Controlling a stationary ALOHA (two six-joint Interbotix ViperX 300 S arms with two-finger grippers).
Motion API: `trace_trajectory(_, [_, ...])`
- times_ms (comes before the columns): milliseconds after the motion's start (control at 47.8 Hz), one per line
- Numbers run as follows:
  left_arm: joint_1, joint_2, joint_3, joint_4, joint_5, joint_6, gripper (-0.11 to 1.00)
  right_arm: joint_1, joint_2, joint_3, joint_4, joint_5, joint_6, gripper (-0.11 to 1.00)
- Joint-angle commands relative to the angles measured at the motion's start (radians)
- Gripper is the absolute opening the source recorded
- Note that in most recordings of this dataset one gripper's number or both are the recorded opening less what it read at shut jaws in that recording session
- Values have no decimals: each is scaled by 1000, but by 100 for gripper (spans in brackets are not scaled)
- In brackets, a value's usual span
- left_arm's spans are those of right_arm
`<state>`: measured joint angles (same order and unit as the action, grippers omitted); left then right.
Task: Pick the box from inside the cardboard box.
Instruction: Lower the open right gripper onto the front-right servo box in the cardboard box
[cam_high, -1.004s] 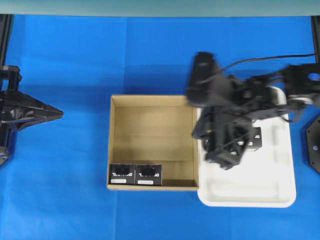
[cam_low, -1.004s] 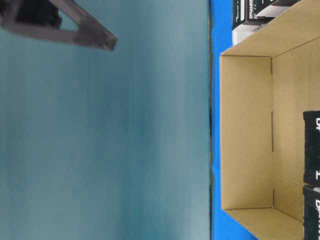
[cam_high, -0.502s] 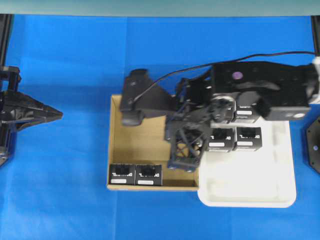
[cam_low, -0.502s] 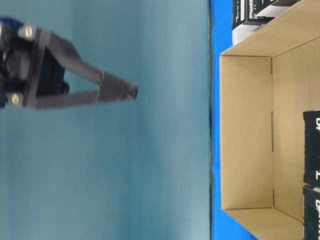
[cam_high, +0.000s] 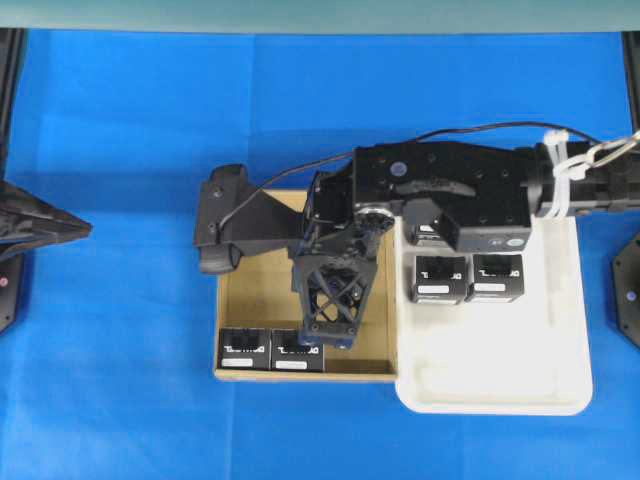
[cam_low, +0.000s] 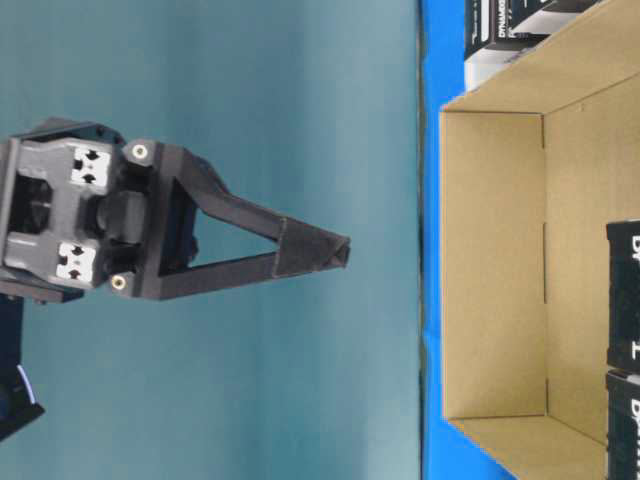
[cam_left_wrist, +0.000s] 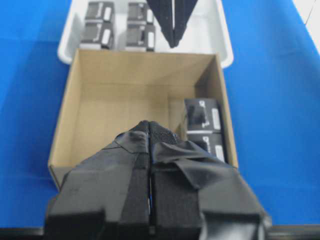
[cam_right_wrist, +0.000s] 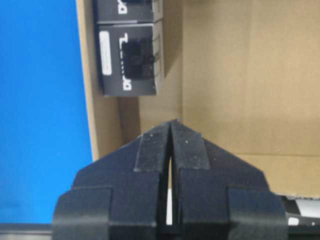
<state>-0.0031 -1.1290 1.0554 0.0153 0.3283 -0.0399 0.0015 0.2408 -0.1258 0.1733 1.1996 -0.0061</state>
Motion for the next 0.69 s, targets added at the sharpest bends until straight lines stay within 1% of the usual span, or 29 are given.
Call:
trace_trajectory(0, [-2,-2,-29,2,6,-2,-7,-11,2,-9,21,-11,-3,9])
trace_trajectory(42, [-2,0,-28,3,6,-2,-7,-18,6,-9,40,-21,-3,14])
trace_trajectory(84, [0,2,-28,2,8,-2,-7,-25,8,-6,69,-34,-5,22])
trace_trajectory(126, [0,3,-28,2,8,-2,-7,-31,12,-3,89,-46,-5,32])
trace_trajectory(188, [-2,6,-26,2,8,-2,-7,-37,18,3,112,-60,-5,50])
trace_trajectory(209, [0,8,-26,2,8,-2,-7,-38,21,6,115,-63,-5,58])
trace_trajectory(293, [-2,6,-26,2,8,-2,-7,-38,35,17,120,-74,-26,82])
trace_trajectory(356, [0,6,-26,2,8,-2,-7,-40,41,25,123,-80,-48,94])
trace_trajectory(418, [-2,3,-28,2,8,-2,-7,-41,51,34,127,-98,-54,100])
trace_trajectory(502, [-2,2,-28,2,8,-2,-7,-44,61,49,144,-135,-57,99])
trace_trajectory(670, [-2,3,-28,2,8,-3,-7,-46,86,100,209,-198,-63,100])
